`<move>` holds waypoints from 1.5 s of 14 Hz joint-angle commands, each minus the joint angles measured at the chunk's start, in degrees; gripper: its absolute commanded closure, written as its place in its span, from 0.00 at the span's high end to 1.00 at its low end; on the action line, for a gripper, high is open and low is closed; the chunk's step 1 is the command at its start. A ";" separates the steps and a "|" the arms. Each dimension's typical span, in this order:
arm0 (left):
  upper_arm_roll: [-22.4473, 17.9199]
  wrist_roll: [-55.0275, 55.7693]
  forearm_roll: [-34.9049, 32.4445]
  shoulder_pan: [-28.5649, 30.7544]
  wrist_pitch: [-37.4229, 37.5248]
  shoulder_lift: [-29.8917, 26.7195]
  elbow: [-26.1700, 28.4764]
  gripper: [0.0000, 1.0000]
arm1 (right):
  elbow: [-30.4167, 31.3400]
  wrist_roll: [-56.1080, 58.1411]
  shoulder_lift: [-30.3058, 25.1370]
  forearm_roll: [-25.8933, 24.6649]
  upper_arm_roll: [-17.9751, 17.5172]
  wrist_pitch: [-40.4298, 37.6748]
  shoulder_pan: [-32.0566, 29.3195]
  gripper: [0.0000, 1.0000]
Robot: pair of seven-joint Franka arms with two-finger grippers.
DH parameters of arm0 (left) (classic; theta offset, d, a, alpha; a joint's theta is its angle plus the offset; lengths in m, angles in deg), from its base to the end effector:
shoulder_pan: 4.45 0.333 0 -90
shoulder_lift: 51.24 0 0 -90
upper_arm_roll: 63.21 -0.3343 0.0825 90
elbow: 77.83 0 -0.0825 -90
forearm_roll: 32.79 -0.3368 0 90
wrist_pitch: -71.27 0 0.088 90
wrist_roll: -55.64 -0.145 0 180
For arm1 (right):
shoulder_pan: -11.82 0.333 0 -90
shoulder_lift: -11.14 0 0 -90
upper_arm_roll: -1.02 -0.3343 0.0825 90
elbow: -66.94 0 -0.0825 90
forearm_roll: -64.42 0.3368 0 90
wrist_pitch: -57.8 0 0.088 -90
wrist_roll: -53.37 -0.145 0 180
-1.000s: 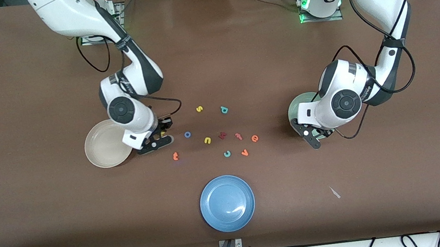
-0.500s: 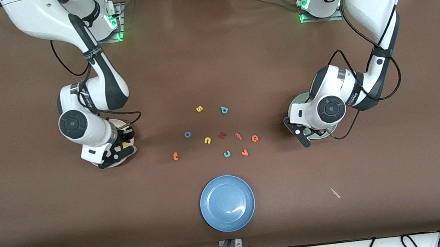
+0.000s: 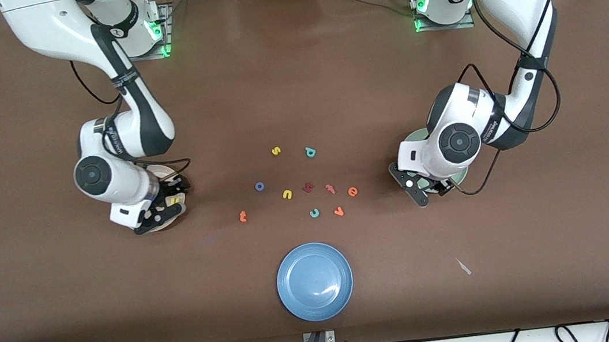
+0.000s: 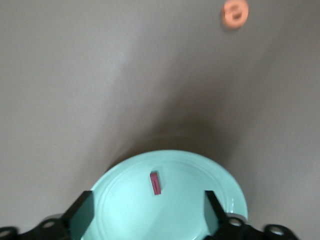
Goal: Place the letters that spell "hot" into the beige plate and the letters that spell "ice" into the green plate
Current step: 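Place the yellow h on the beige plate while the left gripper places maroon, then grasp the blue o with the right gripper while the left gripper grasps orange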
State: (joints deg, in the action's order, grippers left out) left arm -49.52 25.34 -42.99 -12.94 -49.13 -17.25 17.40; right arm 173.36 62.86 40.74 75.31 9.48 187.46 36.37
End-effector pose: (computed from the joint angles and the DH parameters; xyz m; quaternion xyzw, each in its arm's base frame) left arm 0.5988 -0.2110 0.2663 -0.8789 0.4723 0.0669 0.0012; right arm 0.5745 0.1821 0.2470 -0.9844 -0.1653 0.0527 0.0301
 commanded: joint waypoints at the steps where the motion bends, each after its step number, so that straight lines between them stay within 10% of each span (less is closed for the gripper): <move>1: 0.38 7.42 -0.79 -2.49 0.78 0.63 -3.02 1.00 | -1.21 -10.16 -0.42 0.97 -4.05 -0.11 0.59 1.00; 7: 0.38 8.68 6.07 -6.71 -2.28 8.36 -11.28 0.92 | -4.99 -17.03 2.56 2.55 -5.74 1.21 3.74 1.00; 9: 0.38 9.20 6.77 -8.20 -7.54 10.12 -11.38 0.77 | -7.53 -22.38 4.58 2.73 -5.74 1.83 5.59 1.00; 21: 0.12 8.94 6.69 -10.93 -16.36 14.70 -9.19 0.70 | -18.97 -39.63 15.31 1.85 -5.65 1.83 10.26 0.94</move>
State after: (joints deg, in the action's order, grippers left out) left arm -48.90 34.62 -36.71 -23.19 -65.03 -3.23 8.50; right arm 156.64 24.41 54.33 76.95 3.45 189.88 46.28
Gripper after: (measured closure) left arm 0.295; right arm 0.018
